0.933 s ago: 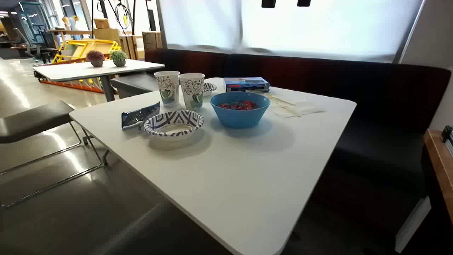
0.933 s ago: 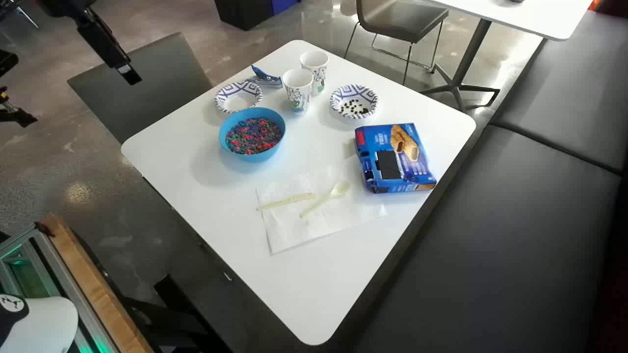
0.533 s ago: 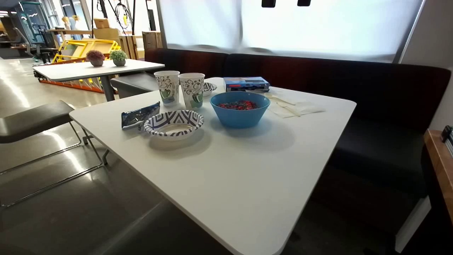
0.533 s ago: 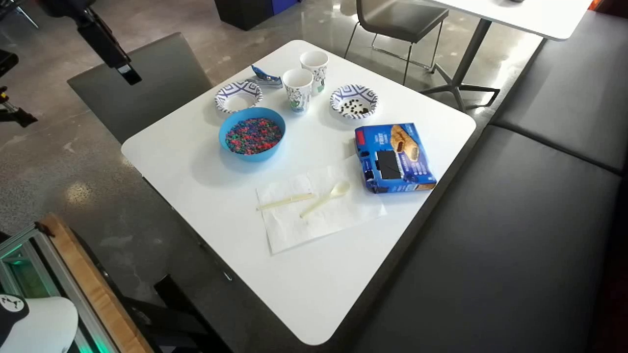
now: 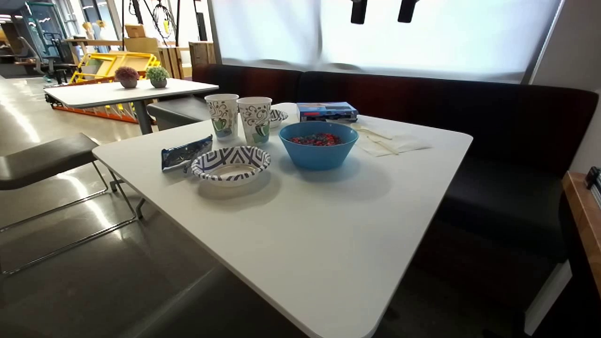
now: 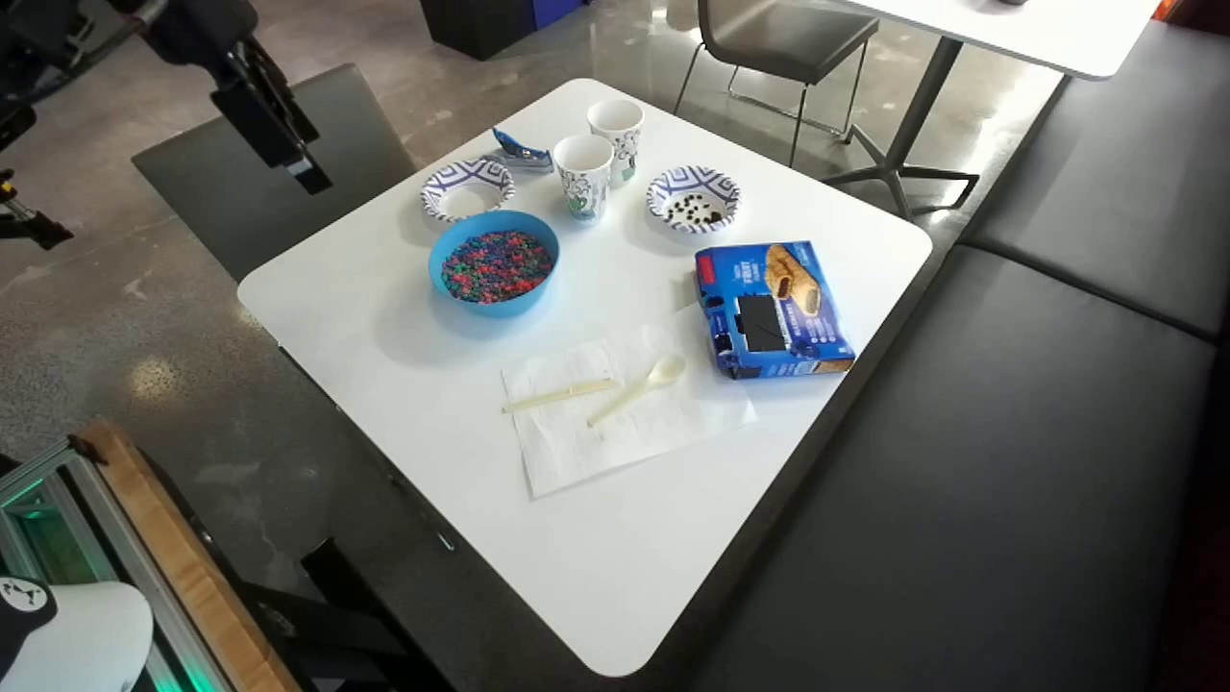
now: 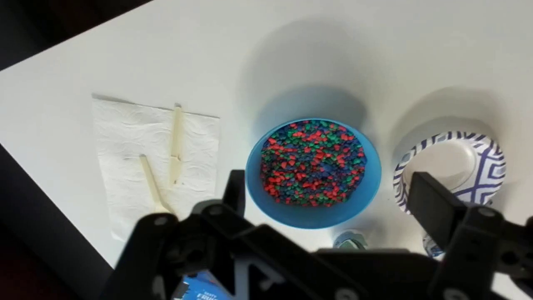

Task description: Put the knife in the cup furthest from you

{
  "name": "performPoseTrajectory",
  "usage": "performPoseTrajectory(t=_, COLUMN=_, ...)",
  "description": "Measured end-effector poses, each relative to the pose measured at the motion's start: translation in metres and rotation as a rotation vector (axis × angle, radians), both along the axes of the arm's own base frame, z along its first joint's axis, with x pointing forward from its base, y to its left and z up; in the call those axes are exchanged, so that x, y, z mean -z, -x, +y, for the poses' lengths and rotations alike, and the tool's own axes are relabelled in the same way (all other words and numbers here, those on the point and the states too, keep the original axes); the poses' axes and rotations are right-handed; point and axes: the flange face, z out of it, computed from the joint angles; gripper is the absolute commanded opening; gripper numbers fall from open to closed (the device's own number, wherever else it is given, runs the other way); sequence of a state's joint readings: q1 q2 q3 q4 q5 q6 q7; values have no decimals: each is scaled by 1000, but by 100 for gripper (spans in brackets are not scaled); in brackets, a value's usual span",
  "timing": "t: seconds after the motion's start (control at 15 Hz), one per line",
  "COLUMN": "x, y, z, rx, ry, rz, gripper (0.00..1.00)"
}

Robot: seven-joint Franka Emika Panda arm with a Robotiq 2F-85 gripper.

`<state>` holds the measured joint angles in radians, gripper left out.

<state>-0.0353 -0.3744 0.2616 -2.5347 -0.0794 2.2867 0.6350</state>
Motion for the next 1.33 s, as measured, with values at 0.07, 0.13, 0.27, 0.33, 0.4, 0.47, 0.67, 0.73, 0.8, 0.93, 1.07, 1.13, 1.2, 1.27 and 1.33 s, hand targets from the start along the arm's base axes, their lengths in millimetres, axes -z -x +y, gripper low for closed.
performPoseTrajectory(t=0.07, x=5, y=-2, z=-14, rx=34, ry=-12, rz=-7, gripper=100)
performPoseTrajectory(t=0.13, x=11, y=-4, z=-29, rx=64, ry=-23, rz=-12, gripper=100)
performPoseTrajectory(t=0.27, x=29, y=-6, z=-56, rx=120, ry=-39, rz=-21, gripper=100)
performPoseTrajectory(t=0.33, x=39, y=-7, z=-69, rx=139, ry=-41, rz=-28, gripper=100)
performPoseTrajectory(t=0.4, x=50, y=-7, z=-81, rx=152, ry=-41, rz=-38, gripper=100)
performPoseTrajectory(t=0.47, x=61, y=-7, z=-91, rx=157, ry=-37, rz=-53, gripper=100)
performPoseTrajectory(t=0.67, x=91, y=-6, z=-117, rx=122, ry=17, rz=-109, gripper=100)
performPoseTrajectory(t=0.73, x=99, y=-5, z=-124, rx=112, ry=40, rz=-134, gripper=100)
performPoseTrajectory(t=0.8, x=107, y=-4, z=-132, rx=109, ry=60, rz=-151, gripper=100)
performPoseTrajectory(t=0.93, x=118, y=-2, z=-143, rx=115, ry=70, rz=-155, gripper=100)
performPoseTrajectory(t=1.07, x=120, y=-2, z=-144, rx=113, ry=70, rz=-152, gripper=100)
performPoseTrajectory(t=1.13, x=120, y=-2, z=-143, rx=111, ry=70, rz=-153, gripper=100)
performPoseTrajectory(t=1.2, x=120, y=-3, z=-142, rx=111, ry=69, rz=-153, gripper=100)
performPoseTrajectory(t=1.27, x=120, y=-3, z=-141, rx=110, ry=69, rz=-154, gripper=100)
performPoseTrajectory(t=1.33, x=120, y=-3, z=-141, rx=110, ry=69, rz=-155, gripper=100)
